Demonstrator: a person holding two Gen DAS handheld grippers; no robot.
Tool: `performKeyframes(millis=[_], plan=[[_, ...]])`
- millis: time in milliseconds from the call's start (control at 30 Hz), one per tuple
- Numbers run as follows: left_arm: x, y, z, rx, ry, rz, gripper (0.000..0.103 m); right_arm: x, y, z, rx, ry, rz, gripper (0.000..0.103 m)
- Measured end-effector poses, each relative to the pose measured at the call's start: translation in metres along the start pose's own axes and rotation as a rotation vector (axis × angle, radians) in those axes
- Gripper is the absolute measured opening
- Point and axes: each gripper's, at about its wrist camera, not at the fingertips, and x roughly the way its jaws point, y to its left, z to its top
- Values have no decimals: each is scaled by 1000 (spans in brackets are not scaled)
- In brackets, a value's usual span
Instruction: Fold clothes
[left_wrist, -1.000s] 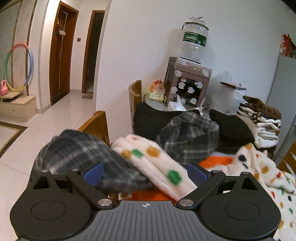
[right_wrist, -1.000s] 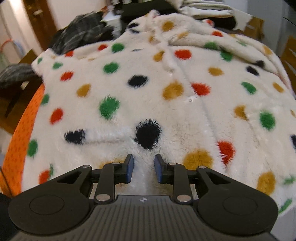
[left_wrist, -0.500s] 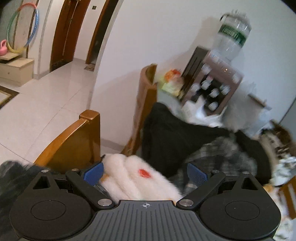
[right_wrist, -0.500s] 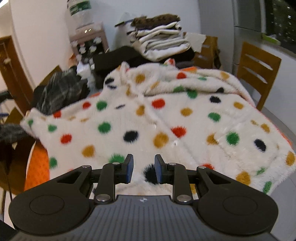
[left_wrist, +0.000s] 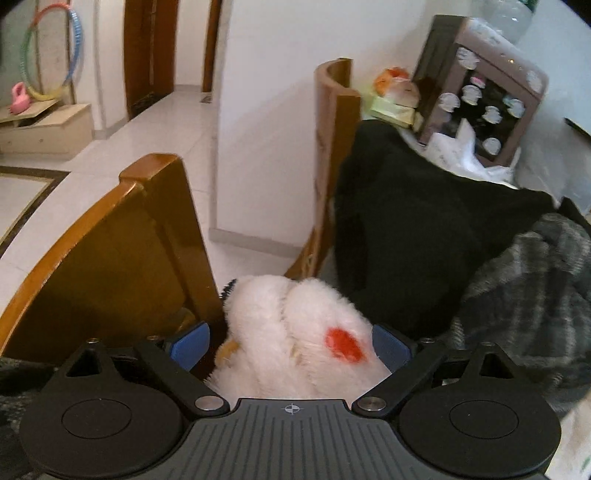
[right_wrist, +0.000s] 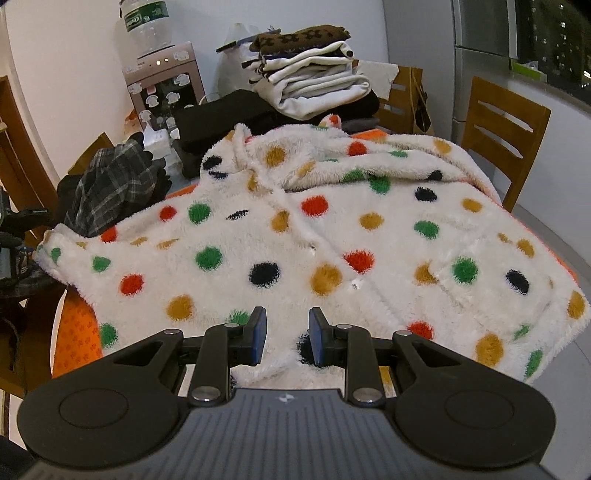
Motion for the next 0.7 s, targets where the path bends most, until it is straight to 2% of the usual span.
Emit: performKeyframes(millis=[67,133,200,233,267,300,567,633,700], plan=[[5,1,0,-10,10,12,95,-1,0,0,0,1,-3,29],[6,4,-1,-24,10,-7,80,-2,-1,-1,3,2,-6,29],[1,7,-3,-44,-3,-46,30,-2,-2,-2,5,3,-8,29],[-2,9,-3,-53,-9,-66,22,-3,-3,-2,7,2,-9,29],[-15,5,-6,-39,-52,-84,17,-4,-4,-3,10,0,-10,29],[-30,-1,-10,-18,-105,-102,2,-4,-5,-4,12,-2,-12,29],[-157,-46,-38,156,-530,-241,2,-10,-13,-11,35,-18,-16,29],[-166,-62,-41,200,-521,-276,2,-11,-15,-13,36,-20,-13,29],[-162,-68,-43,183,-460,-284,4,-13,-16,-15,35,-24,-11,29]])
